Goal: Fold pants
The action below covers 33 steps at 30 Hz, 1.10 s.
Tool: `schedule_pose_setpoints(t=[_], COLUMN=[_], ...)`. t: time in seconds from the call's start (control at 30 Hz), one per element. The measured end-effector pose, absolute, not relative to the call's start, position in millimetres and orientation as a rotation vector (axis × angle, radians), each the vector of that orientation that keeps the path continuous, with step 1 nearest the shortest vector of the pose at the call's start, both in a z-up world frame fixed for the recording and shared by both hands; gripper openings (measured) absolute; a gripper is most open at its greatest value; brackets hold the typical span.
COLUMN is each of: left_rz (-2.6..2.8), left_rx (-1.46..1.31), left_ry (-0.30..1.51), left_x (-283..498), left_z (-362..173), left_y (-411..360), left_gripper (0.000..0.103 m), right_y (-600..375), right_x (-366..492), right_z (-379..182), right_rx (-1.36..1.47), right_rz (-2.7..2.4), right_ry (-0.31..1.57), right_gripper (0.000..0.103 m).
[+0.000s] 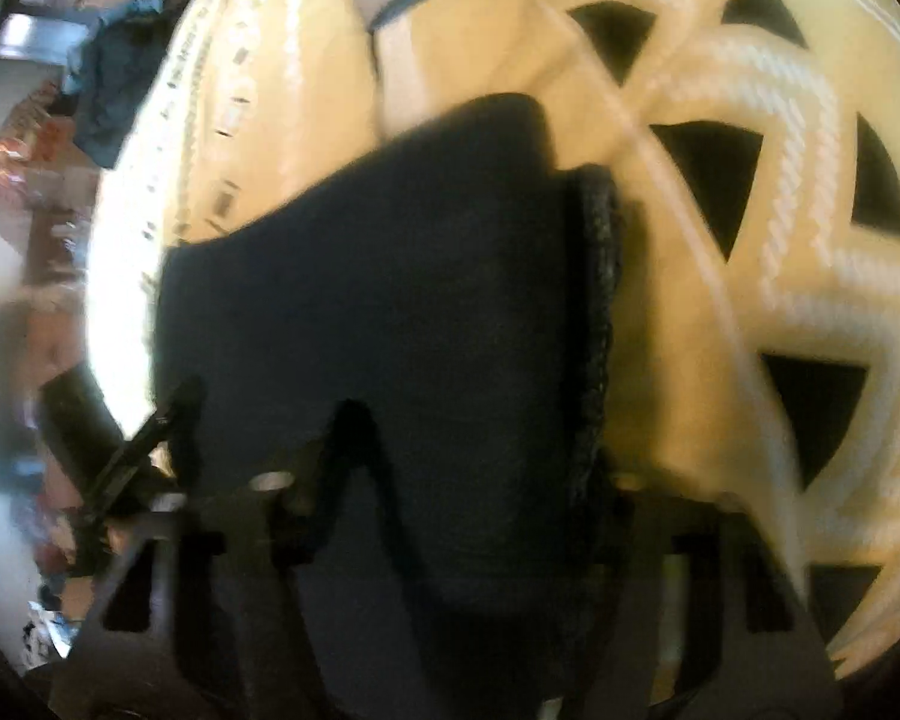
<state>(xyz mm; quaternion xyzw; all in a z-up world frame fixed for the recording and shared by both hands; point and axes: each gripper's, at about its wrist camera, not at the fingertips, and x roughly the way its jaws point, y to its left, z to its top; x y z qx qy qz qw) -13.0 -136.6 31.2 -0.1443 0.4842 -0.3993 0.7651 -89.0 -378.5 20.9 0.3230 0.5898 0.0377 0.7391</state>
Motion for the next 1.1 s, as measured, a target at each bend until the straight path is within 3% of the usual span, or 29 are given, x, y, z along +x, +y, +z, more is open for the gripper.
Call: schedule_pose_setpoints(t=[0.1, 0.4, 0.67, 0.77, 0.93, 1.1], left_rz=[-0.916, -0.877, -0.657, -0.596, -0.506, -0.475], left_rx=[-0.305, -0.346, -0.369, -0.401, -0.419, -0.551], left_ry=[0.979, 0.829, 0.794, 0.855, 0.993, 1.083], left_x=[-28.4, -50.4, -11.6, 24.7, 89.8, 120.5], left_z=[61.9, 137.0, 176.6, 156.9, 74.7, 7.8], left_y=[-127.8, -38.0, 96.9, 123.8, 138.4, 155.7], left_gripper=[0.02, 0.02, 0.02, 0.02, 0.021, 0.038], right_y=[-371.2, -302.1, -198.8, -174.8, -171.4, -197.6], right_x=[-108.6, -134.2, -67.5, -30.6, 29.7, 65.8], right_z=[46.2, 124.7, 126.4, 101.6, 36.2, -28.8], right_rx=[0.718, 0.715, 0.763, 0.789, 0.789, 0.857], right_rz=[0.119, 0.267, 0.506, 0.552, 0.498, 0.47], right_ry=[1.197, 1.001, 0.993, 1.059, 1.182, 1.25], right_gripper=[0.029, 0.027, 0.027, 0.027, 0.027, 0.028])
